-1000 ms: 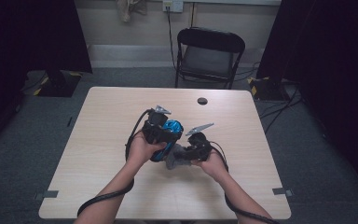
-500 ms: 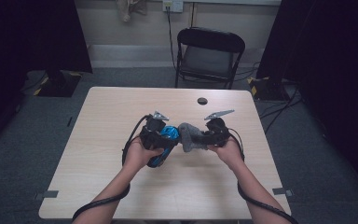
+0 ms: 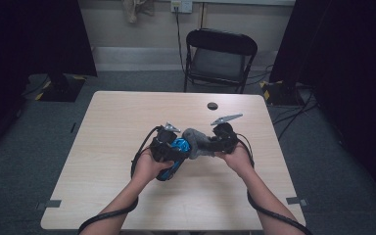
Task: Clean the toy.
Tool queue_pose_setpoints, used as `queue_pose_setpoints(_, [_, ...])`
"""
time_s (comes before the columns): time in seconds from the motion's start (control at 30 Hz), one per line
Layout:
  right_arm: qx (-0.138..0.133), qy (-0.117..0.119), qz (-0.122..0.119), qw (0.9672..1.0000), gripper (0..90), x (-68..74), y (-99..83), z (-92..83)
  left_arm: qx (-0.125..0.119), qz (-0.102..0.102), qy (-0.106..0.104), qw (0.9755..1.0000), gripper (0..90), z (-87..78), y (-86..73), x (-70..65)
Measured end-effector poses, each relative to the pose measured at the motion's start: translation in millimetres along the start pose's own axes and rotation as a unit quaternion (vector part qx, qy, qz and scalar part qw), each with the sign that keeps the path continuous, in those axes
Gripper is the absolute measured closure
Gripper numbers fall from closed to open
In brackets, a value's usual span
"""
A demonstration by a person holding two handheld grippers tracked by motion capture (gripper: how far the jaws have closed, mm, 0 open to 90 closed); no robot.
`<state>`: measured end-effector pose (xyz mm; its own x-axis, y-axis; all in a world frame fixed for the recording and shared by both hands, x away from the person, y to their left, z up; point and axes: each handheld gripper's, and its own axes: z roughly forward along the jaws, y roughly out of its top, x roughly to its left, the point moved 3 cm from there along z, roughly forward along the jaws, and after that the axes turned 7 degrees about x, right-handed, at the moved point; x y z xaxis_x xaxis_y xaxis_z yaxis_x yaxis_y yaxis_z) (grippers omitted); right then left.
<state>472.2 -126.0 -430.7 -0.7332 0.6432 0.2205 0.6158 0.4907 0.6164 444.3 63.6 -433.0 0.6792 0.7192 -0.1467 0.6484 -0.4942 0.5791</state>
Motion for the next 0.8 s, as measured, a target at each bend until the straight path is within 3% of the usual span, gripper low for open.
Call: queue_pose_setpoints(0.8, [0.000,0.007,-0.002,1.0000,69.4,1.8,-3.1,1.7,0.000,0.004,-0.003,1.0000,24.6,-0.6,2.6,-4.5])
